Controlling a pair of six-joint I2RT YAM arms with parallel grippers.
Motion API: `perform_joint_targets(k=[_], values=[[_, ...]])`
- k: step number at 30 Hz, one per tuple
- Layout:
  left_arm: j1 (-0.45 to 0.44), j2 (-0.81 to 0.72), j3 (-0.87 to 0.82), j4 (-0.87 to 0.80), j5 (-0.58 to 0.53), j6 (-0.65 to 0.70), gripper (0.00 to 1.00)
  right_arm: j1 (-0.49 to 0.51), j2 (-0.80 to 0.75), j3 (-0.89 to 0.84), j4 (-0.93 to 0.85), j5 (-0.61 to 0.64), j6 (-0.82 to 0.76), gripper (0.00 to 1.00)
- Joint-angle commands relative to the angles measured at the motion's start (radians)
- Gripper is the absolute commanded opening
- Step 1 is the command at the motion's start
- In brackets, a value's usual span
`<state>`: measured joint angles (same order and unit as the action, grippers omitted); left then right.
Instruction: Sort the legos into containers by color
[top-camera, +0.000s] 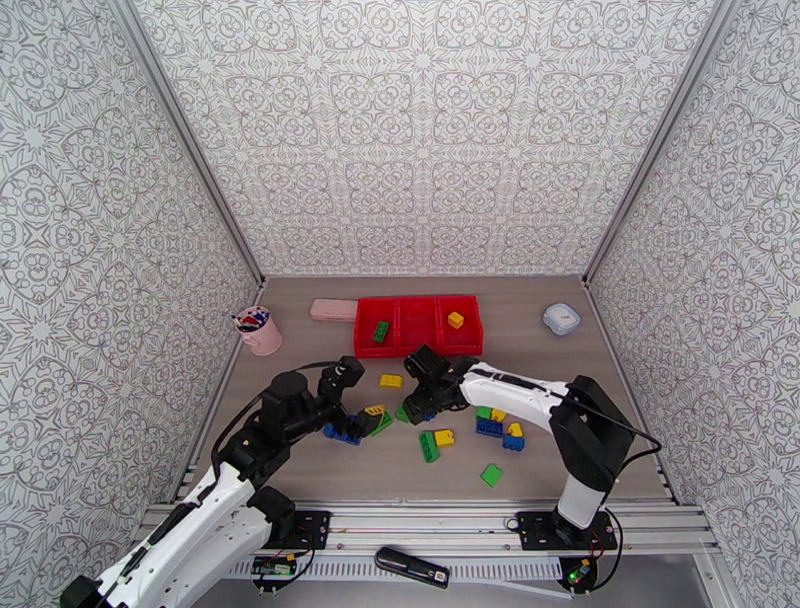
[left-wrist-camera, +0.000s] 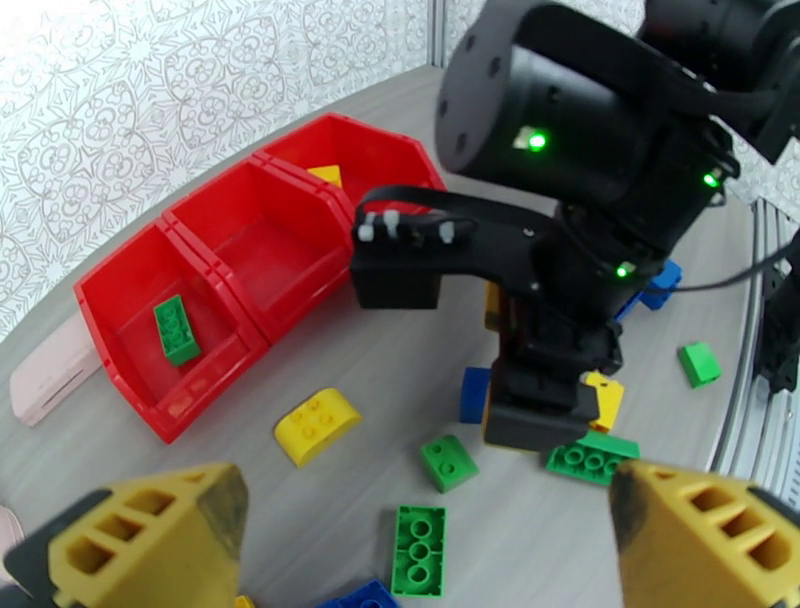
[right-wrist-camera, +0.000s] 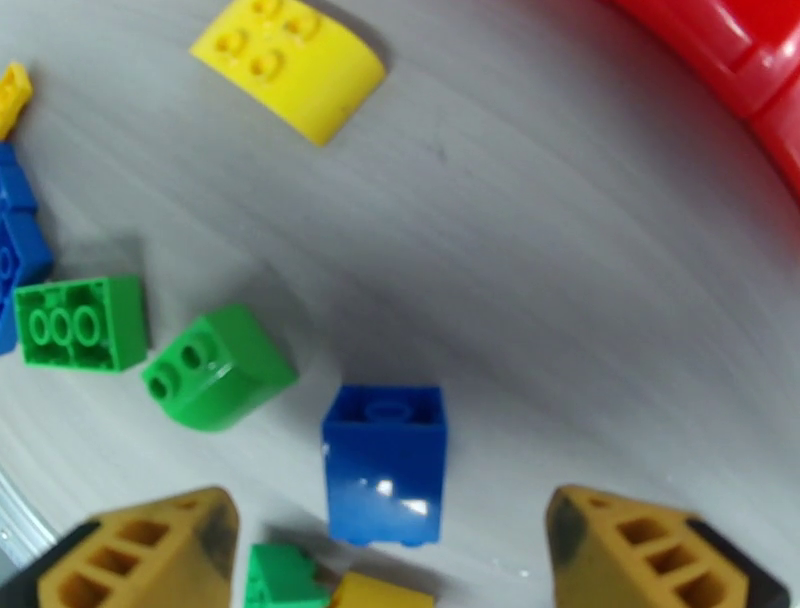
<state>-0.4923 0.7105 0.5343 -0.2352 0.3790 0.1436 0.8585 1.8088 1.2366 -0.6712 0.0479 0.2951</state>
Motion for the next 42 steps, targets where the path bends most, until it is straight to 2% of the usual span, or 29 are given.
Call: perform_joint_targets(k=[1,14,18,22,25,34,42], values=[[0.008,-0.007,0.001,-0.033,0.033,0.03,1.0,0.004,0.04,0.051,-0.036,0.01,-0.028,0.78],[-0.001,0.014,-0.005,-0.01,0.045,0.035,1.0,0.003,0.109,0.078,-0.041,-0.007,-0.018,0.52],[-0.006,0.014,-0.007,-0.009,0.043,0.035,1.0,0.004,0.098,0.077,-0.045,0.003,-0.013,0.39],[-0.012,0.015,-0.012,0.006,0.041,0.03,1.0,0.003,0.072,0.072,-0.055,0.013,0.001,0.34],[-0.012,0.02,-0.016,0.031,0.036,0.01,1.0,0.002,0.032,0.068,-0.056,0.026,0.02,0.26],[-0.06,0.08,-0.036,0.202,-0.024,-0.082,1.0,-0.03,-0.078,0.125,0.002,0.092,0.068,0.25],[-0.094,0.159,-0.059,0.393,-0.124,-0.147,1.0,-0.101,-0.056,0.213,0.105,0.156,0.046,0.25]])
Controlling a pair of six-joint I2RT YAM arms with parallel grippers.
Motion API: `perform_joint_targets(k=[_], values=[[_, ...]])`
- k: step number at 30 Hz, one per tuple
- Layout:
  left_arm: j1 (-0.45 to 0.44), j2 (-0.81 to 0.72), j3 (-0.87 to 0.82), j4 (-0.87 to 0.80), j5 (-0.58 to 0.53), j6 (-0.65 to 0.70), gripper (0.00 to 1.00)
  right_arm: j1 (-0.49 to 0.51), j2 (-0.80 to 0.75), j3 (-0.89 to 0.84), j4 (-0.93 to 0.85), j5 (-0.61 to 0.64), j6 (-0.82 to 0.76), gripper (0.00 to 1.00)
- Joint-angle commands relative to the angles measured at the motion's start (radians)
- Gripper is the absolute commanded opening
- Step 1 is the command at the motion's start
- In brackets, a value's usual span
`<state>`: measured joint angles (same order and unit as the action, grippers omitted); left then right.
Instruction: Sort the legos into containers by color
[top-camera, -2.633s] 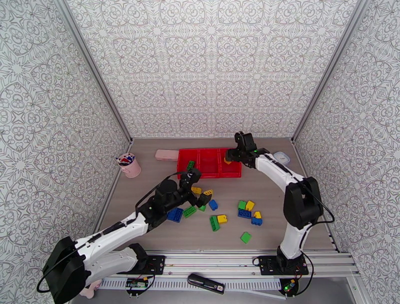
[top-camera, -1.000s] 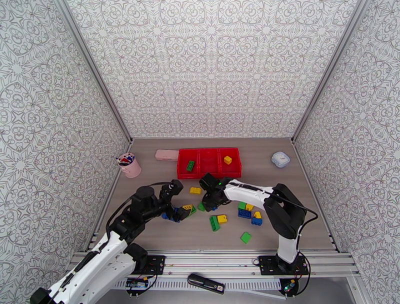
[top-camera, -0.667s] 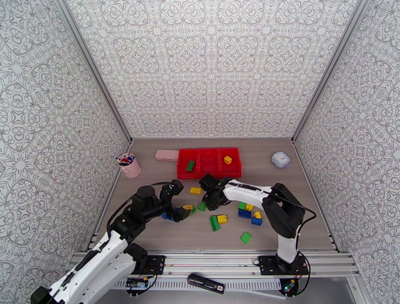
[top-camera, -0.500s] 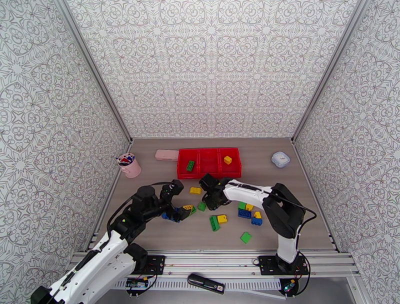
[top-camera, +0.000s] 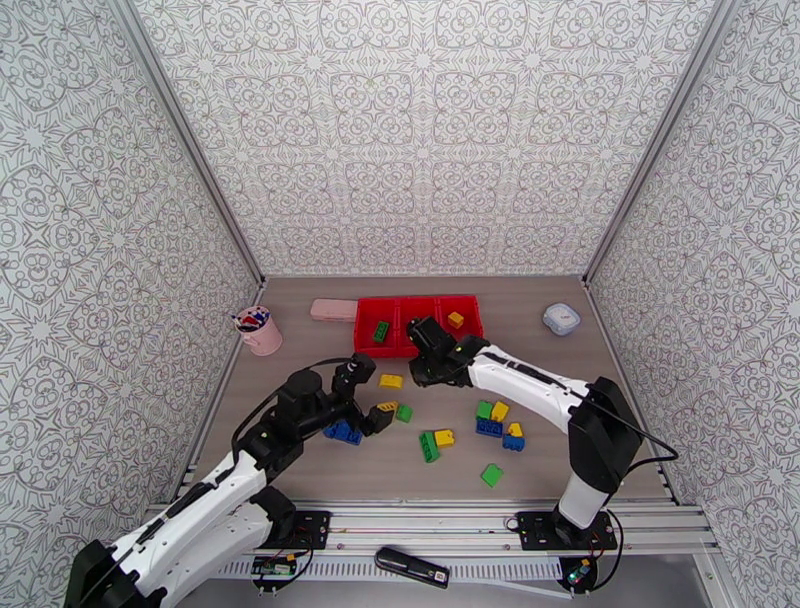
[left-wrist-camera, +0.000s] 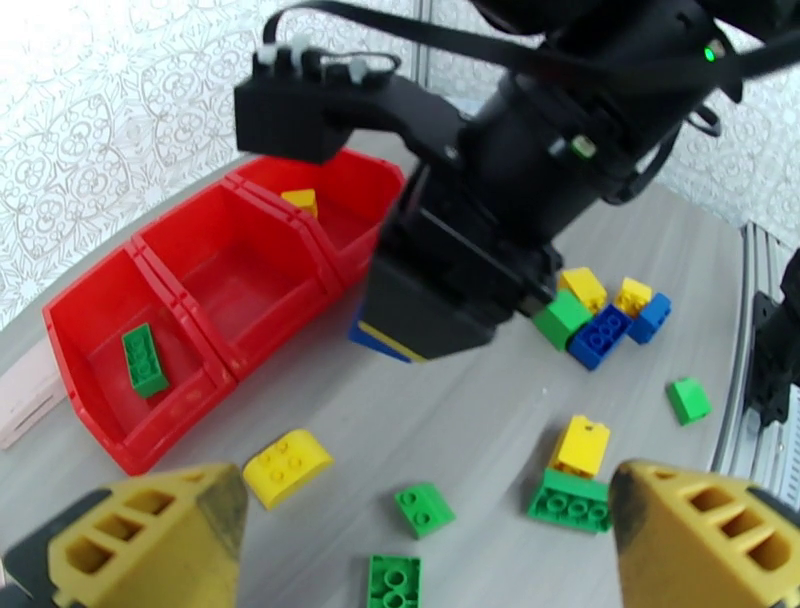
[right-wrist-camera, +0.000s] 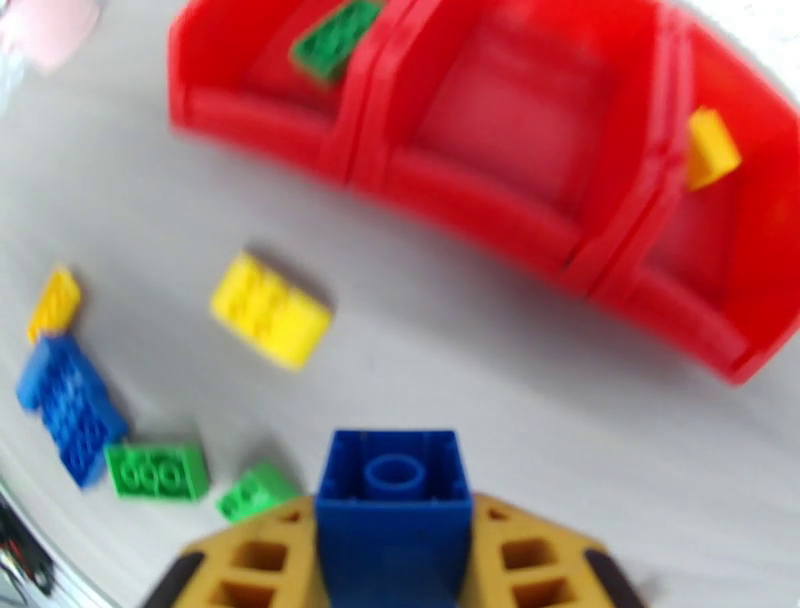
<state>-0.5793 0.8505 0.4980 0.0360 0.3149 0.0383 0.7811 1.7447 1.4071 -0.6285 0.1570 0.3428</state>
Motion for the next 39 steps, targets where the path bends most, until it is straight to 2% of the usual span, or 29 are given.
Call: perform_joint_targets(k=[1,6,18,21,25,29,32,39], values=[[-0.008,0.033,-0.022,0.143,-0.061,-0.049,1.0,-0.035,0.018,0.056,0.079,0.048,-0.003,0.25],[-0.012,0.086,-0.008,0.196,-0.106,-0.051,1.0,-0.089,0.12,0.169,0.105,0.018,-0.053,0.26],[-0.011,0.105,0.004,0.179,-0.111,-0.028,1.0,-0.161,0.448,0.488,0.081,-0.028,-0.148,0.26],[-0.012,0.104,0.004,0.171,-0.109,-0.018,1.0,-0.164,0.487,0.529,0.059,-0.03,-0.158,0.3],[-0.009,0.103,0.015,0.112,-0.073,0.036,1.0,-0.164,0.451,0.526,0.043,-0.043,-0.16,0.51],[-0.006,0.105,0.035,0.03,-0.018,0.096,1.0,-0.164,0.341,0.424,0.06,-0.054,-0.151,0.7],[-0.005,0.111,0.07,-0.074,0.008,0.185,1.0,-0.163,0.228,0.289,0.098,-0.046,-0.132,0.76],[0.006,0.201,0.197,-0.349,0.014,0.419,1.0,-0.164,0.006,-0.012,0.122,-0.069,-0.093,0.8]])
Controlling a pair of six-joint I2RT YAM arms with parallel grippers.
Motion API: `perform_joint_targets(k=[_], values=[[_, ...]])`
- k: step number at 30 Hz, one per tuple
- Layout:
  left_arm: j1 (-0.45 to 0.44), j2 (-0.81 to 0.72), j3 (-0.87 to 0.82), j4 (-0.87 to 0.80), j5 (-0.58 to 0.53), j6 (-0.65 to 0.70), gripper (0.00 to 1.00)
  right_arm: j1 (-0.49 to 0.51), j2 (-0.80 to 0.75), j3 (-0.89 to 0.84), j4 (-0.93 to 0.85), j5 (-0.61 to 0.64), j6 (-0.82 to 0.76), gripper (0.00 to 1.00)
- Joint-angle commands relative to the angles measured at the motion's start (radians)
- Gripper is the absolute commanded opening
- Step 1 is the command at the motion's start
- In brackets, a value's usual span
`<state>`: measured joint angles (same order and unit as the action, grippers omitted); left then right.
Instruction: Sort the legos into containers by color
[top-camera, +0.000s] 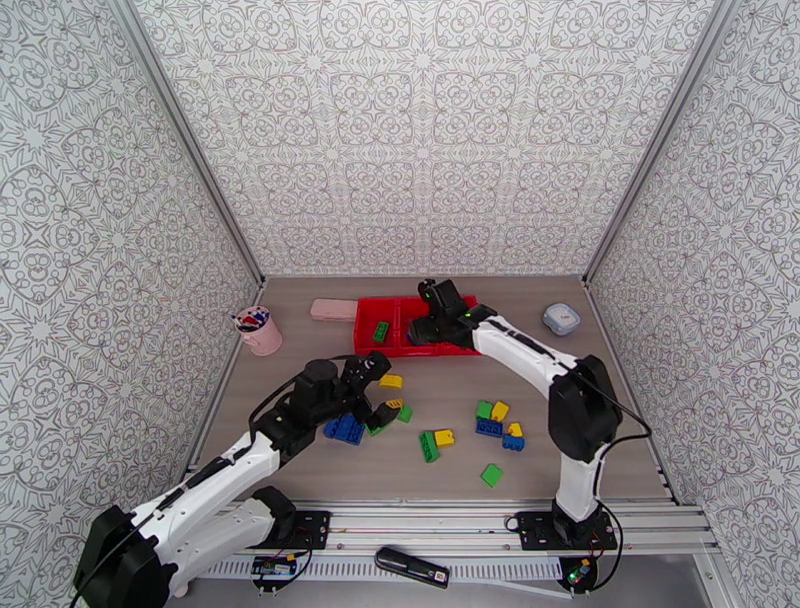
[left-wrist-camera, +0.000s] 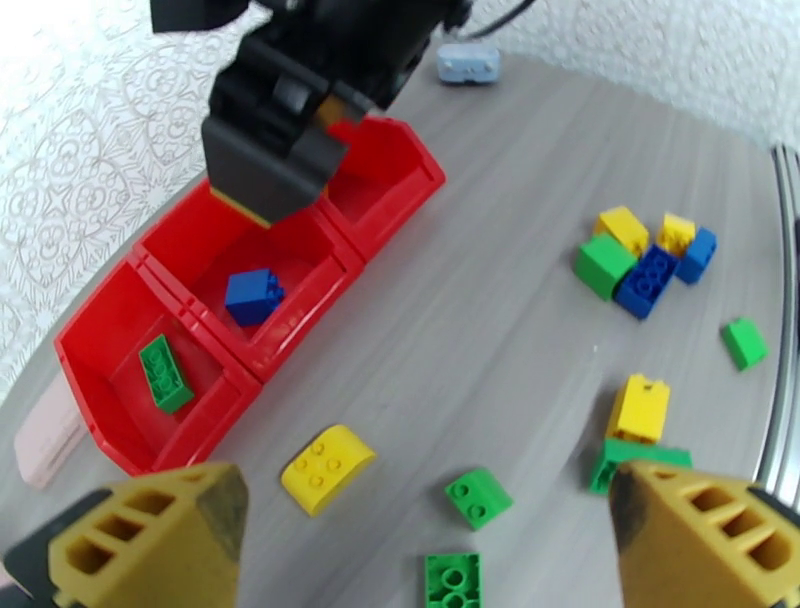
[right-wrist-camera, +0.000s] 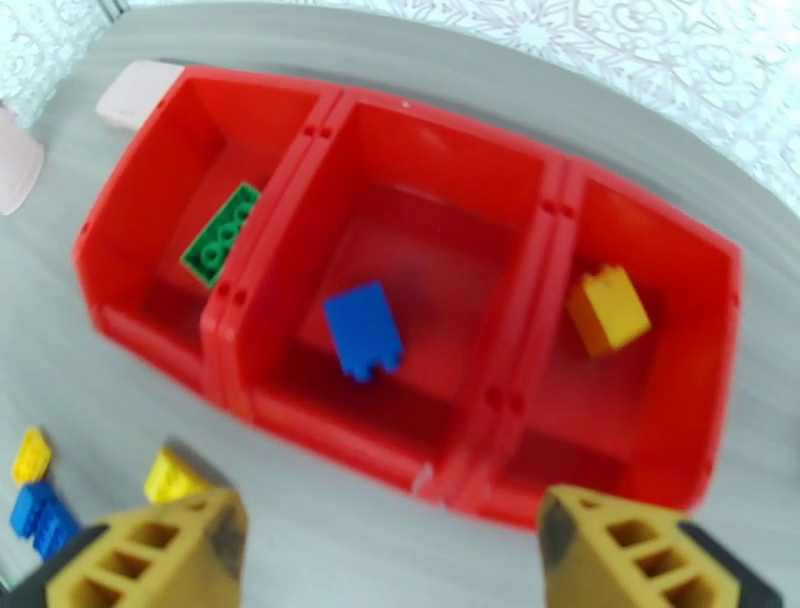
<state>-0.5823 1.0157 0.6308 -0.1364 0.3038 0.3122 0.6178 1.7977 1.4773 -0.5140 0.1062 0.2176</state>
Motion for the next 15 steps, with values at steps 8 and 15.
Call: perform_joint_targets(k=[8,15], values=[[0.008,0.188,0.199,-0.403,-0.019,0.205,1.0,0.0,-0.196,-0.285,-0.003,0.003,0.08,0.82],[-0.025,0.352,0.288,-0.503,-0.116,0.168,1.0,-0.001,-0.221,-0.314,-0.009,0.013,0.086,0.83]])
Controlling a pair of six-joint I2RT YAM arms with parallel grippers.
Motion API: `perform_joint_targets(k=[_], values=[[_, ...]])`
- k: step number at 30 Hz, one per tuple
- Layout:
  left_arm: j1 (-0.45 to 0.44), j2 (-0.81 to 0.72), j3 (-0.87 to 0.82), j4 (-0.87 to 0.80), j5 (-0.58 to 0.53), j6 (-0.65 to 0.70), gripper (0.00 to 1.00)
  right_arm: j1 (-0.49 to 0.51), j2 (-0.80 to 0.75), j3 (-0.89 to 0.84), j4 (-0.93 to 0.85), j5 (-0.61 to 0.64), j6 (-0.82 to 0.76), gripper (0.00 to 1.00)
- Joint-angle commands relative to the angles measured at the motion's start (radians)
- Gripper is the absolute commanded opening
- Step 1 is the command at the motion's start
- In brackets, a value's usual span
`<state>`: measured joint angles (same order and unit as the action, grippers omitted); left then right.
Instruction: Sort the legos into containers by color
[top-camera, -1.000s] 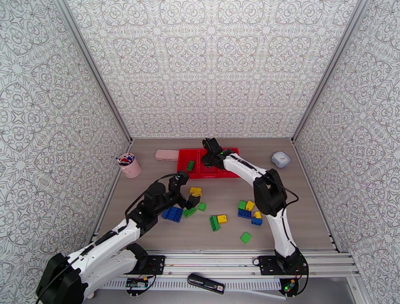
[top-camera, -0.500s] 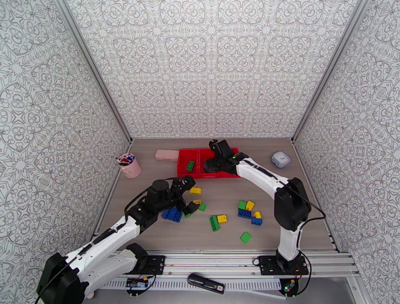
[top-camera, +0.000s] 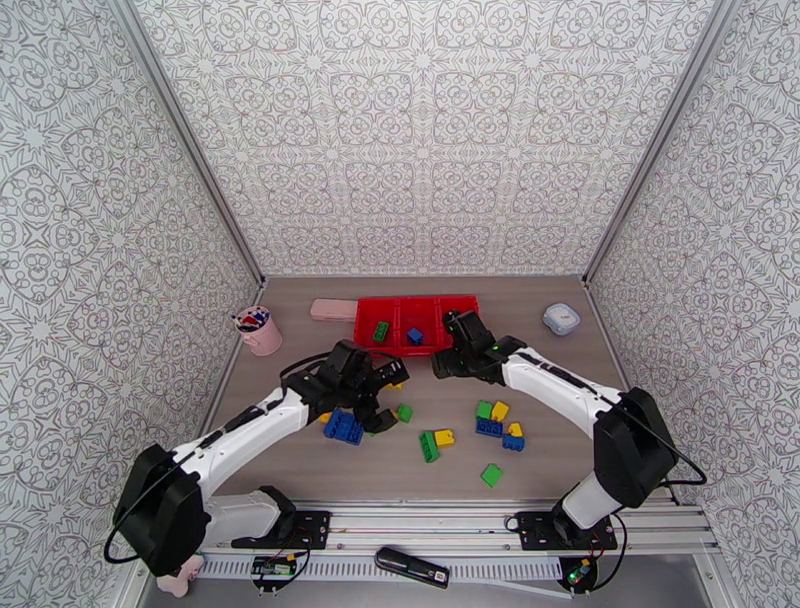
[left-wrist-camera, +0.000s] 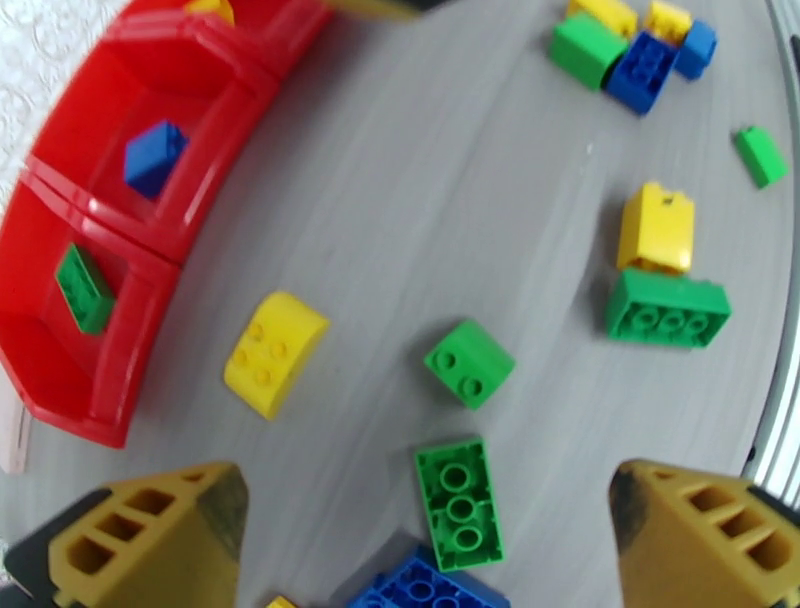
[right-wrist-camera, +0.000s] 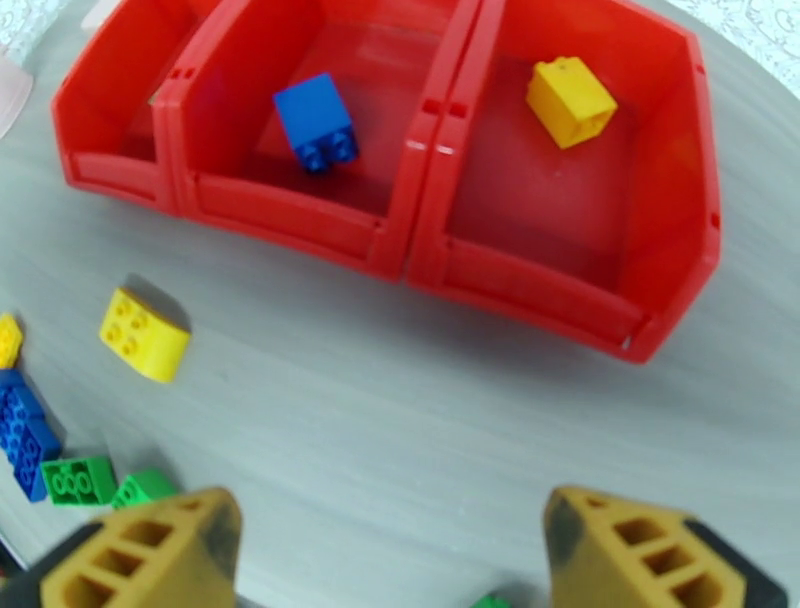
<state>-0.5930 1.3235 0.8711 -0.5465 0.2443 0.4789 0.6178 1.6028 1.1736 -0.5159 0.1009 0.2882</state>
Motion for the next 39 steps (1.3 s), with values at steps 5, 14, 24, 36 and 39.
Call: perform_joint_targets(k=[5,14,24,36,39], values=[[-0.023,0.131,0.09,-0.127,-0.074,-0.011,0.99,0.0,-0.02,-0.002,-0.008,0.024,0.018,0.84],[-0.037,0.271,0.125,-0.169,-0.092,-0.003,0.96,-0.001,-0.025,-0.018,-0.003,0.023,0.032,0.85],[-0.049,0.369,0.159,-0.19,-0.084,-0.009,0.85,0.0,-0.037,-0.043,0.0,0.02,0.046,0.86],[-0.039,0.383,0.158,-0.221,-0.067,-0.008,0.3,0.0,-0.046,-0.043,-0.004,0.029,0.048,0.87],[-0.032,0.357,0.147,-0.2,-0.058,-0.034,0.27,-0.001,-0.056,-0.049,0.007,0.035,0.051,0.91]])
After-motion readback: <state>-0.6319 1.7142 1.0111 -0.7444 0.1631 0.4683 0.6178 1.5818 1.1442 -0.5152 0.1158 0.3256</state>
